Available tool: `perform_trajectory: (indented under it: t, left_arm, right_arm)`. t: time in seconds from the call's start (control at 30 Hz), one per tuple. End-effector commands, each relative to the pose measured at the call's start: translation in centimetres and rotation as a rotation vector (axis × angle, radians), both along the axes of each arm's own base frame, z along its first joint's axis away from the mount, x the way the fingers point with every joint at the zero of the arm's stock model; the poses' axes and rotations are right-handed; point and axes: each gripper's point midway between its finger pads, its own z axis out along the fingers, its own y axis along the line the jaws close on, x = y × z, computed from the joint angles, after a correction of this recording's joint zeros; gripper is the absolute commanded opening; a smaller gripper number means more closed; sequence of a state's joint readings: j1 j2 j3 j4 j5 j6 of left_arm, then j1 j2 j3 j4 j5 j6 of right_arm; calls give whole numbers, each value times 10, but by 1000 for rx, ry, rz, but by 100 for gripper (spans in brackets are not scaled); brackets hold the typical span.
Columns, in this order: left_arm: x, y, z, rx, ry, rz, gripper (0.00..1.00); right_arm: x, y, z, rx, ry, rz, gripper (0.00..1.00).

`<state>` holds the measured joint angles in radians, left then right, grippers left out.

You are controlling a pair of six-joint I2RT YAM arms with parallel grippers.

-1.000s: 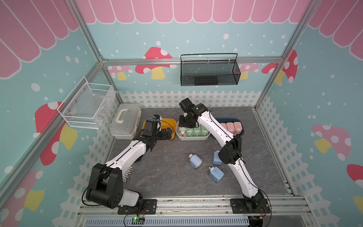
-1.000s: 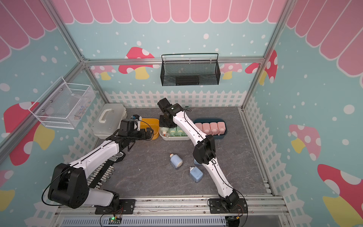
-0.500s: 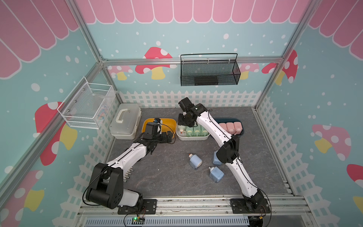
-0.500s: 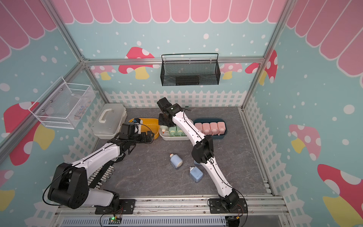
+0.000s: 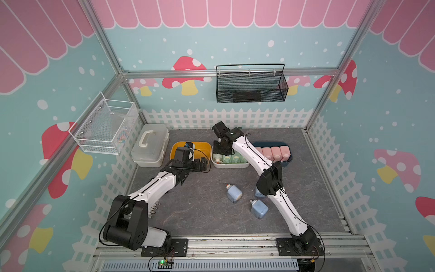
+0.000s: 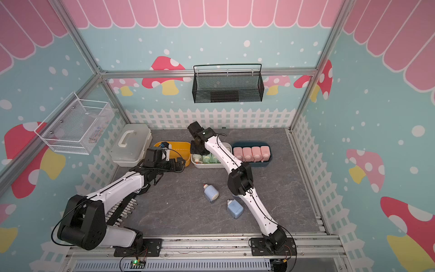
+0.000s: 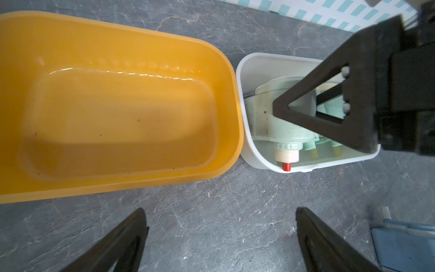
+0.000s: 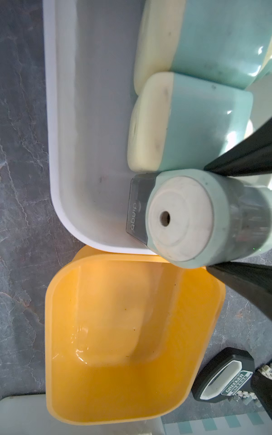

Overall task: Place the pencil sharpeners by color into the storage box
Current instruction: Place the pencil sharpener in the storage box.

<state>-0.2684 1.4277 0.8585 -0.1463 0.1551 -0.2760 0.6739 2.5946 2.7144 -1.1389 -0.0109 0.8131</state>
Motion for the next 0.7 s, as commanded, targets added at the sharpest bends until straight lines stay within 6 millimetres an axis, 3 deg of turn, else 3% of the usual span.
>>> perform_trajectory:
  t: [0.0, 0.27, 0.67]
  left_arm:
    - [-2, -18, -3, -3, -16, -73, 99]
    - [0, -39, -15, 61, -13, -125, 99]
    - [13, -54, -46, -2, 87, -119, 99]
  right_arm:
    - [2, -2, 4, -8, -15, 5, 9]
    - [1, -2, 5, -7, -15, 15, 35]
    - [-2, -3, 4, -16, -7, 20, 60]
